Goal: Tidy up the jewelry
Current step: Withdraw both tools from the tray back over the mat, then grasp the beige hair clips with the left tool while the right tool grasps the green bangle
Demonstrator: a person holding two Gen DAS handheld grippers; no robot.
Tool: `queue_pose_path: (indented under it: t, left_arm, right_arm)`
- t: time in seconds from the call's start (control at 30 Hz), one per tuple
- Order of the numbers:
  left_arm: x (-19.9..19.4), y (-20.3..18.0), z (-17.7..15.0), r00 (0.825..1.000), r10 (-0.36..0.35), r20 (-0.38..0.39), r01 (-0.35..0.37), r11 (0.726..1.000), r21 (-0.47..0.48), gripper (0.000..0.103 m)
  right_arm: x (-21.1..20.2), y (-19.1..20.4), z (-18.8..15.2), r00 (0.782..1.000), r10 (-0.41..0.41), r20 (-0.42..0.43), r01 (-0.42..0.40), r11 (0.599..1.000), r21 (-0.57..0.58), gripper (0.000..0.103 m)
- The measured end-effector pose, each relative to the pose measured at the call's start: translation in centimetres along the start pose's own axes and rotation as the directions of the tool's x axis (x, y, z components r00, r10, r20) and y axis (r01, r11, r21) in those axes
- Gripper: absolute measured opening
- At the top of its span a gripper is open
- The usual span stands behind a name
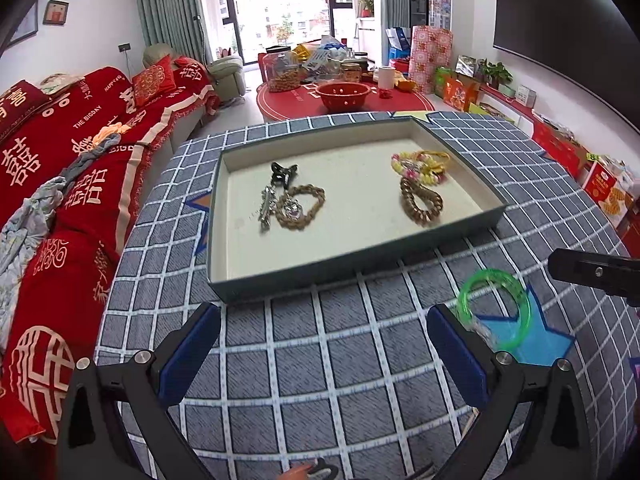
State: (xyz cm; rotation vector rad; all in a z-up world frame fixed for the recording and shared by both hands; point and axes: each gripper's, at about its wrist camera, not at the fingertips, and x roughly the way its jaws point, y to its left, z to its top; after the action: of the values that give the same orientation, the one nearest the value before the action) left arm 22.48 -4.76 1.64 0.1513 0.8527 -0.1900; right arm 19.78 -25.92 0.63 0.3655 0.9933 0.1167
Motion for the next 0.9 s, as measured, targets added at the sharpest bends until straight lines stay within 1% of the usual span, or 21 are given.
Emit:
queue_pose_path:
  t: [0.17, 0.27, 0.47, 0.63, 0.9]
  left_arm:
    - [-0.3, -0.6, -1.2, 1.0, -0.022, -0.016, 0.022, 1.0, 0.006, 0.103]
    - [-0.4, -1.1, -2.0, 0.996, -0.075, -0.042, 0.076, 0.997, 0.022, 0.103]
    - [-1.0, -2.3, -3.9, 0.992, -0.113, -0.061, 0.117, 0.991, 0.061, 0.103]
    - [-0.9, -3.5, -5.1, 0.988, -0.127, -0.083, 0.134, 0.988, 0.081, 0.103]
    - [-0.3, -5.0, -5.5, 0.985, -0.133, -0.111, 0.143, 0.986, 0.086, 0.103]
  right_arm:
    - [-0.2, -0.5, -1.1, 1.0, -0.006, -0.016, 0.006, 1.0, 0.003, 0.088]
    - [-0.2, -0.7, -1.4, 1.0, -0.008, -0.02, 0.008, 1.0, 0.007, 0.088]
    - [-0.1, -1.3, -1.8, 0.999, -0.032, -0.025, 0.032, 0.999, 0.009, 0.089]
    - [0.5, -1.7, -2.3, 0.997, -0.056, -0.048, 0.056, 0.998, 0.004, 0.089]
    - [1.5, -1.9, -2.5, 0.994, -0.086, -0.073, 0.085, 0.996, -0.023, 0.089]
